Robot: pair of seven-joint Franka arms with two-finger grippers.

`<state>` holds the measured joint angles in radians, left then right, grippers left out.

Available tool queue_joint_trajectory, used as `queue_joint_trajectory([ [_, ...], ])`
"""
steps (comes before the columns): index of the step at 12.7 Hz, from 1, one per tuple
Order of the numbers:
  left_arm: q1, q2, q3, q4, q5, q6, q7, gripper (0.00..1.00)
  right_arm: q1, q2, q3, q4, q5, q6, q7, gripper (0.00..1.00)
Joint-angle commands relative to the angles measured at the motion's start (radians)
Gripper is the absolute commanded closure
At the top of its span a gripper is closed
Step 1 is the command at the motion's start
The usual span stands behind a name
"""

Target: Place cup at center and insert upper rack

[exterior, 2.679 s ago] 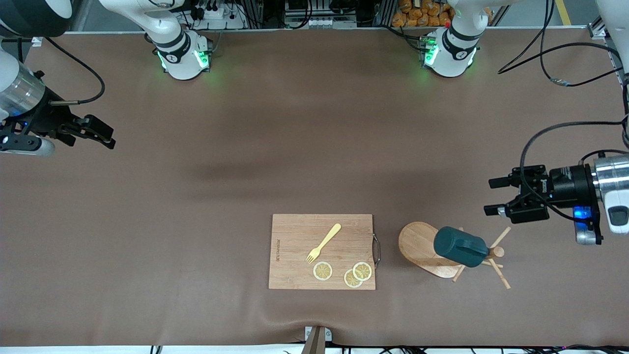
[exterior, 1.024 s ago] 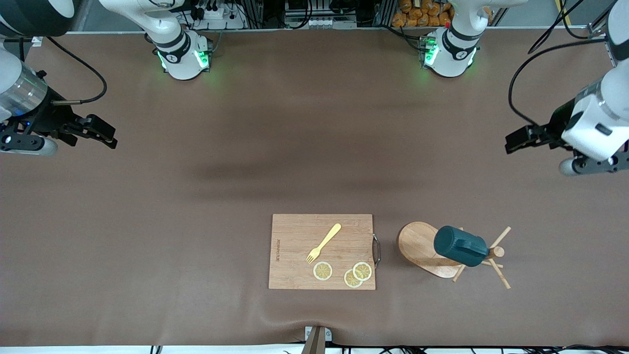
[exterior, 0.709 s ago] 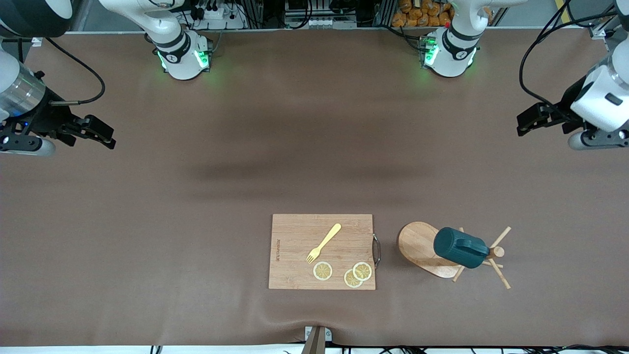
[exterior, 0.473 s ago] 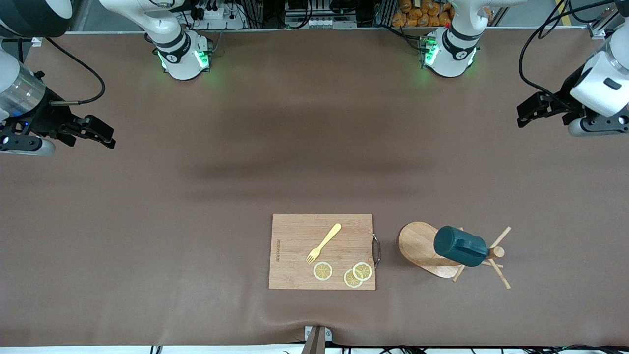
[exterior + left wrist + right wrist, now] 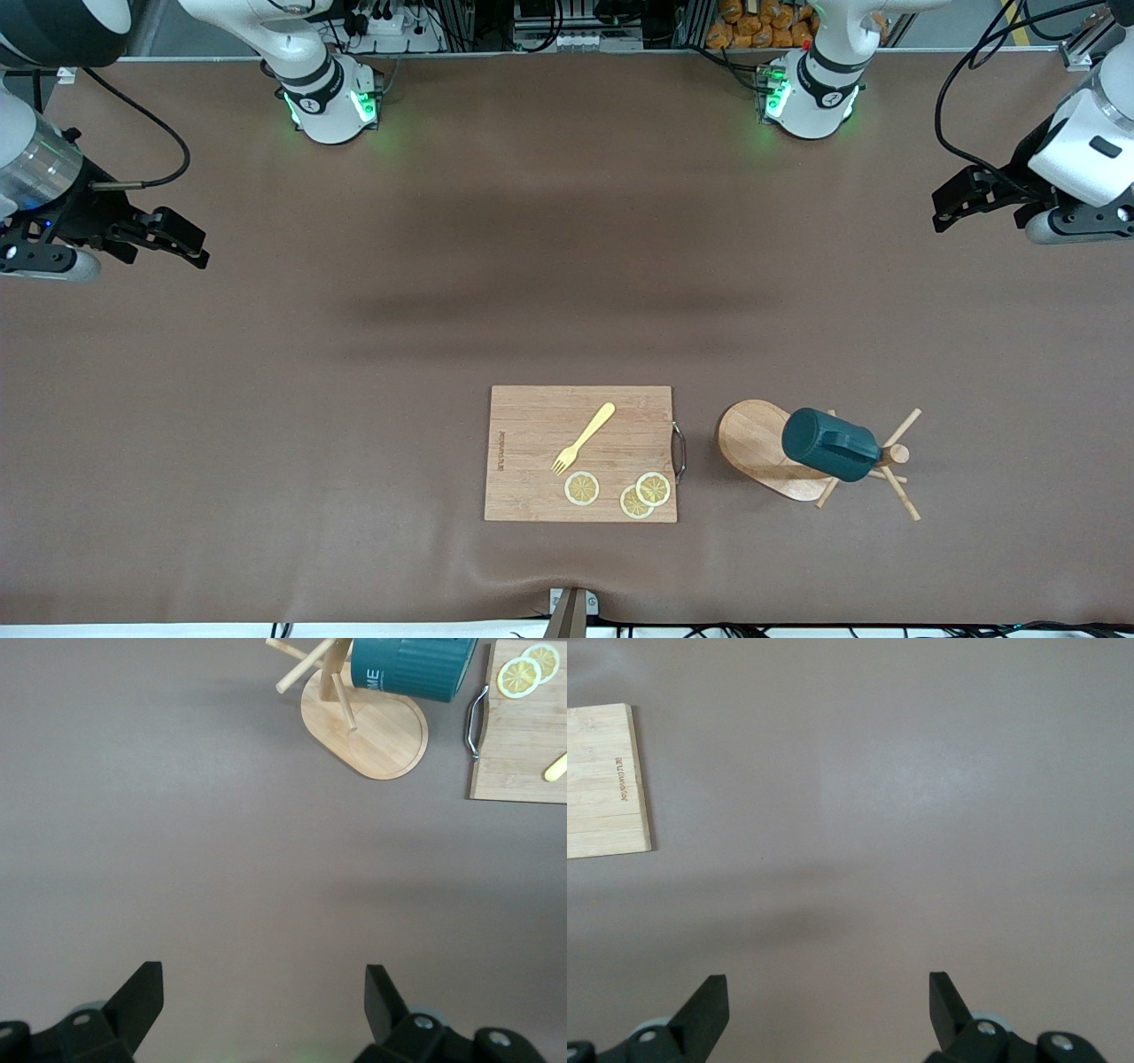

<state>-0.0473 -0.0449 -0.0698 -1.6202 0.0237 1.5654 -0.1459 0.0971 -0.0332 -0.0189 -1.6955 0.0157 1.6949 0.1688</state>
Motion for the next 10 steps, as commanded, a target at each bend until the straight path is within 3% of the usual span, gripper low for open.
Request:
queue_joint_trajectory([
  [1, 0.000, 0.017, -0.001, 0.036, 0.021, -0.024, -0.001, 0.00, 0.010, -0.011, 0.004, 0.005, -0.013, -0.004, 0.006, 0.00],
  [5, -0.002, 0.007, -0.007, 0.036, 0.021, -0.103, -0.004, 0.00, 0.012, -0.011, 0.002, 0.005, -0.013, -0.004, 0.006, 0.00],
  [10, -0.002, 0.011, -0.004, 0.063, 0.021, -0.105, 0.012, 0.00, 0.000, -0.010, -0.003, -0.004, -0.013, -0.003, 0.008, 0.00],
])
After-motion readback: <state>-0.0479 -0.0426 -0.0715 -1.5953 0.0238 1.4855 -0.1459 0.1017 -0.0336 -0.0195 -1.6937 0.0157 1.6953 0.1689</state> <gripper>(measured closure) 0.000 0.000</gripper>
